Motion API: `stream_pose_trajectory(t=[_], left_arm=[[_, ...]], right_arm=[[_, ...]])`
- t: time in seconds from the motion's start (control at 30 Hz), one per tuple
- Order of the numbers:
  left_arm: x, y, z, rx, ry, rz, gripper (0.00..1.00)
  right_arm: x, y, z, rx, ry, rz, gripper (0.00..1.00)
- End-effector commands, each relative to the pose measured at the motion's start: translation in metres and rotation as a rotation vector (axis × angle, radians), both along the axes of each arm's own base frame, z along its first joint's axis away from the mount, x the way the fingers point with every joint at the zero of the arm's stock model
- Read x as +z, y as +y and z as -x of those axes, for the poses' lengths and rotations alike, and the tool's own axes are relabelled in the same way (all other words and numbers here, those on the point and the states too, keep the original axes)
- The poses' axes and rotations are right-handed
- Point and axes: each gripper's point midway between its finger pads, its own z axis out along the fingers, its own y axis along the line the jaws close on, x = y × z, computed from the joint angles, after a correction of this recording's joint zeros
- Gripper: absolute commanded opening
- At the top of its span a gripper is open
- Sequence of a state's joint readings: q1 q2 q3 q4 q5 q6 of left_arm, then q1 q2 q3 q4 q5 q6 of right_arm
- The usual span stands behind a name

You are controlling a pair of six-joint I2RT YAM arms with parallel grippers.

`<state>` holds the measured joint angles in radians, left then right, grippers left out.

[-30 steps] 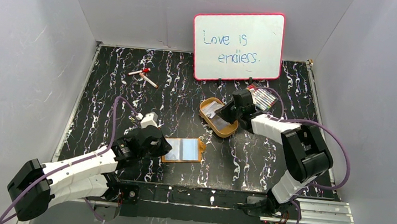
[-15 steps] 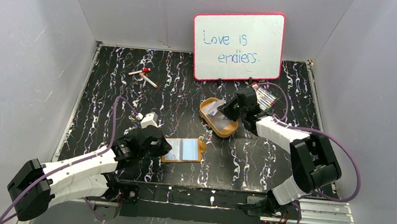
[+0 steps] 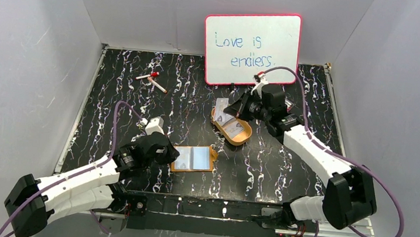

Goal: Put the credit cards into the card holder
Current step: Pick up the credit card from the storage box, then insert the credit card into the card holder.

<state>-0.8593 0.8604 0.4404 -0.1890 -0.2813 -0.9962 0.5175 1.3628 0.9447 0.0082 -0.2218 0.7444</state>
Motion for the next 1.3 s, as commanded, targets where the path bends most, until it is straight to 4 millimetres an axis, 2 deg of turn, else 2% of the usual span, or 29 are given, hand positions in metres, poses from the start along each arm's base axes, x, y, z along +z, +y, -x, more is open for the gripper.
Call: stream_pose_trajectory(t=[0.0, 0.1, 0.2, 0.4, 0.73, 0.9, 1.27], left_arm=[[0.003, 0.010, -0.002, 0.037, -0.019, -0.013, 0.00], [-0.005, 0.010, 0.001, 0.044, 0.002, -0.005, 0.00], [-0.012, 0.007, 0.003, 0.043, 0.023, 0.009, 0.00], [-0.022, 0.004, 0.003, 0.040, 0.043, 0.003, 0.00], [-0.034, 0.007, 0.002, 0.039, 0.053, -0.046, 0.00], [-0.047, 0.016, 0.004, 0.064, 0.086, -0.102, 0.00], [-0.058, 0.025, 0.010, 0.076, 0.097, -0.122, 0.00]], right_arm=[[0.021, 0.023, 0.072, 0.432, -0.079, -0.037, 0.00], [0.003, 0.028, 0.107, 0.536, -0.066, 0.011, 0.00], [-0.017, 0.036, 0.133, 0.598, -0.031, 0.016, 0.00], [-0.048, 0.049, 0.149, 0.554, 0.100, -0.113, 0.00], [-0.076, 0.074, 0.144, 0.467, 0.232, -0.178, 0.00], [-0.089, 0.077, 0.134, 0.395, 0.263, -0.168, 0.00], [-0.115, 0.080, 0.122, 0.342, 0.297, -0.120, 0.00]])
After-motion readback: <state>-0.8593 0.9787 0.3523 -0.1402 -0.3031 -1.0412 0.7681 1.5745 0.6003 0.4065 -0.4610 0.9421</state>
